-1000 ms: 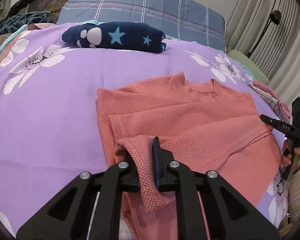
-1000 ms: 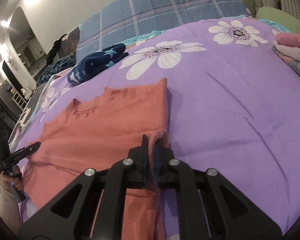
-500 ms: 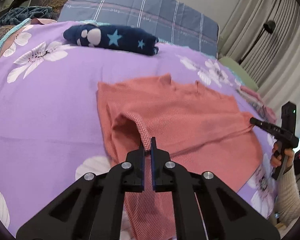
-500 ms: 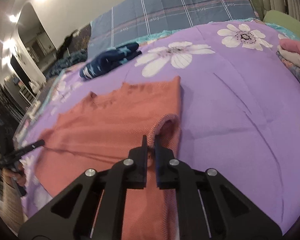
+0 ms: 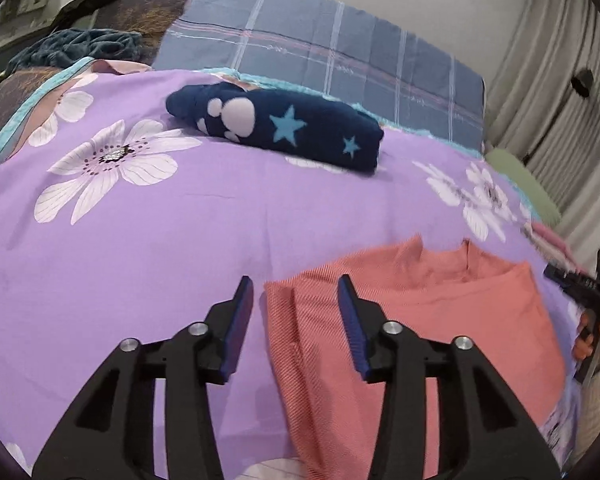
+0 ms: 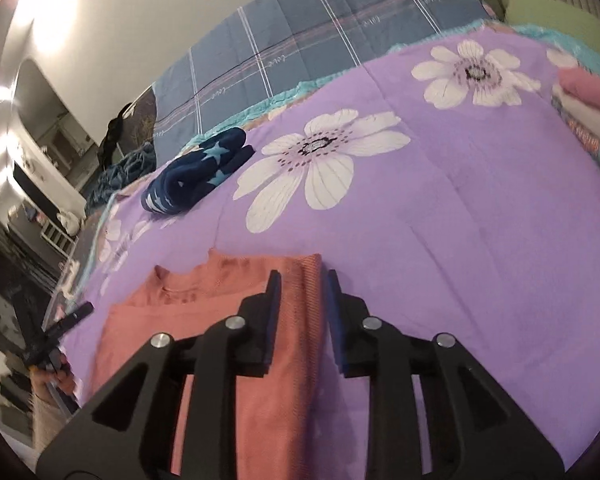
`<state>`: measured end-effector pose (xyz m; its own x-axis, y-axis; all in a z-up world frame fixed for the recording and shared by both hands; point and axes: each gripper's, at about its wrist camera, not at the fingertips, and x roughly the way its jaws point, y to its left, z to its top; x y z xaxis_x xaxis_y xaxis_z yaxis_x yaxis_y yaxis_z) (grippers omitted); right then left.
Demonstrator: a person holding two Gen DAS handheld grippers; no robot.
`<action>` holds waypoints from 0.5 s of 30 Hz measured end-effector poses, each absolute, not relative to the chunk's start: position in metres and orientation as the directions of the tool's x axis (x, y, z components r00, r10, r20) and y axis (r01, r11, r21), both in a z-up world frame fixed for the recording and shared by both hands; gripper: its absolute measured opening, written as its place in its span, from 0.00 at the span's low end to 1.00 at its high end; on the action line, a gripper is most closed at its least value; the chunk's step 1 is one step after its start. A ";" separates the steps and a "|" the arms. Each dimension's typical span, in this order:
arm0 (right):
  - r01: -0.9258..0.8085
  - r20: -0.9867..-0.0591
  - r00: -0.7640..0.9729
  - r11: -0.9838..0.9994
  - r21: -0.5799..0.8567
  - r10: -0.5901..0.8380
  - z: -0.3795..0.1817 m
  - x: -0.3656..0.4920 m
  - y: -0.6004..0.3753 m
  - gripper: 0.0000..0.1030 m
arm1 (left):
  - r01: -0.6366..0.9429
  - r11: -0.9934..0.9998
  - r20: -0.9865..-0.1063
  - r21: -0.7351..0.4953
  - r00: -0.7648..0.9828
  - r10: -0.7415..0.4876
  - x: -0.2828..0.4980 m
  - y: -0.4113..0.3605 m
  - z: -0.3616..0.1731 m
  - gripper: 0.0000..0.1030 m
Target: Fold small clothes
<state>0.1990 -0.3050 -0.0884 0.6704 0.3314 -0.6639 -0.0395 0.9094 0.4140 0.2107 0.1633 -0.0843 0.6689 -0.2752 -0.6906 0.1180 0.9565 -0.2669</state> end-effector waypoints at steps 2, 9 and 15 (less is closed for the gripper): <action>-0.063 -0.674 0.656 0.914 0.401 0.341 -0.092 0.200 -0.303 0.23 | 0.134 0.959 -0.710 -0.251 0.648 -0.276 0.215 0.161 -0.090 0.44; -0.172 -0.692 0.628 0.931 0.323 0.356 -0.094 0.210 -0.273 0.30 | 0.215 0.955 -0.713 -0.203 0.637 -0.294 0.215 0.144 -0.094 0.44; -0.194 -0.734 0.597 0.946 0.258 0.323 -0.107 0.223 -0.256 0.23 | 0.253 0.963 -0.749 -0.089 0.621 -0.232 0.214 0.131 -0.104 0.44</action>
